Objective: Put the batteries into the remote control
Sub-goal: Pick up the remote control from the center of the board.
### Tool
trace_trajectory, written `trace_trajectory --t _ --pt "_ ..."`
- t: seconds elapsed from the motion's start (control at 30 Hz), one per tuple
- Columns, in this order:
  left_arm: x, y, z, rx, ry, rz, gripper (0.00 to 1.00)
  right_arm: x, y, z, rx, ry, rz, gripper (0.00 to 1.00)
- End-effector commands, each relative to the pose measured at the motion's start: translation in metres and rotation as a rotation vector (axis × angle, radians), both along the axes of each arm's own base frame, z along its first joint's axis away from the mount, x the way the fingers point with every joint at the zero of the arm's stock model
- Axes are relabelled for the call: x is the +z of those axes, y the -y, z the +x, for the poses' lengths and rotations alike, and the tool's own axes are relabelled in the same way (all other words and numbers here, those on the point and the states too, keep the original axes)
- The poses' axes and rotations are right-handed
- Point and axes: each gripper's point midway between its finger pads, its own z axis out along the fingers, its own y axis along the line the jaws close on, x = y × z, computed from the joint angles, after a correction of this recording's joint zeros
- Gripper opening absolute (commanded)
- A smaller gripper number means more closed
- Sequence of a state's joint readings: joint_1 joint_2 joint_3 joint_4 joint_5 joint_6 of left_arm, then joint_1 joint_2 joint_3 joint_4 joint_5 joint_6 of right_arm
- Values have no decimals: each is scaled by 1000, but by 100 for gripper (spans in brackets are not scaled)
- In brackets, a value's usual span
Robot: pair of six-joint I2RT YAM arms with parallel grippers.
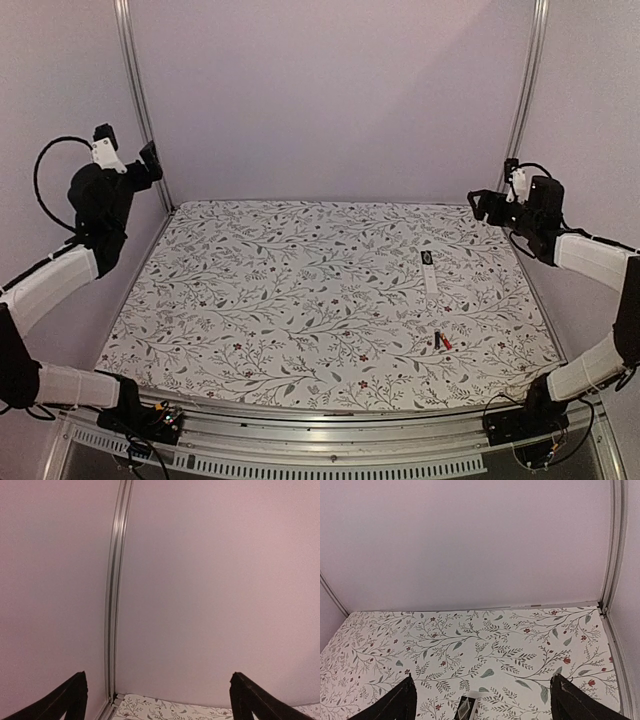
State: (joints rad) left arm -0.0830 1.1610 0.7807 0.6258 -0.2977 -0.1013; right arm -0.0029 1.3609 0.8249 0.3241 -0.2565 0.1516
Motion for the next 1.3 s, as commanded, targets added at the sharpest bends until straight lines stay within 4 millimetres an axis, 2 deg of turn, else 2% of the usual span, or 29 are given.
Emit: trace_trajectory --t 0.0,0.1,0.13,0.17,0.3,0.37,0.53,0.63,0.7,0.87,1.07,1.13,1.23,1.27 --pt "-28 58 13 -244 -262 25 99 -70 -45 -10 -25 -400 -4 88" --pt "-42 81 10 -346 -313 13 98 -105 -74 -15 -30 -545 -39 86" --pt "-51 87 8 -369 -334 14 98 -120 -80 -16 -44 -586 -70 86" --pt "-66 92 6 -387 -362 17 98 -126 -87 -18 -45 -612 -95 87" --pt "-90 104 -4 -412 -374 35 97 -170 -103 -25 -57 -762 -156 87" --pt "-94 107 -8 -425 -370 36 98 -187 -104 -29 -82 -806 -177 87" --pt "-90 111 -15 -445 -360 56 97 -206 -100 -33 -121 -850 -181 85" --pt "-85 111 -20 -452 -336 56 97 -222 -104 -37 -104 -893 -178 80" --pt "-83 110 -23 -449 -319 57 98 -232 -107 -39 -97 -916 -177 73" --pt "-82 108 -24 -435 -312 66 97 -232 -112 -34 -93 -905 -180 55" --pt "-83 113 -25 -456 -313 68 97 -218 -126 -26 -36 -880 -173 20" --pt "-81 114 -26 -464 -309 69 97 -203 -139 -21 28 -850 -157 10" --pt "-80 121 -28 -497 -304 71 96 -160 -171 -17 172 -738 -170 4" --pt "-78 123 -28 -505 -300 73 95 -137 -183 -15 223 -670 -192 3"
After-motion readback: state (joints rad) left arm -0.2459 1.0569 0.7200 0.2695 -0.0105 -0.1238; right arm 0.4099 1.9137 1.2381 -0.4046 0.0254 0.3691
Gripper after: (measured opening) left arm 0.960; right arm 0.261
